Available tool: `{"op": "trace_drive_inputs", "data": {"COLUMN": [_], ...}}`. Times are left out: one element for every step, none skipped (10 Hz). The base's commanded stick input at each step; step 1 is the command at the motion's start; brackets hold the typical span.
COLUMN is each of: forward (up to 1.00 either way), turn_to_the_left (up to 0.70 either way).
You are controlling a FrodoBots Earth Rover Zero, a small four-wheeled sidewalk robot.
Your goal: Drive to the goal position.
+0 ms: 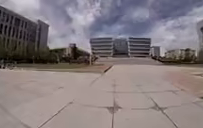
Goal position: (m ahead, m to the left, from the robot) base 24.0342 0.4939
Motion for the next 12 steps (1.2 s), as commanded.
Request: {"op": "trace_drive_inputs", "data": {"forward": [0.85, 0.97, 1.0, 1.0, 1.0, 1.0, 1.0, 1.0, 1.0, 1.0, 1.0, 1.0], "turn_to_the_left": [-0.35, -0.39, -0.32, -0.05, -0.01, 0.0, 0.0, 0.0, 0.0, 0.0, 0.0, 0.0]}}
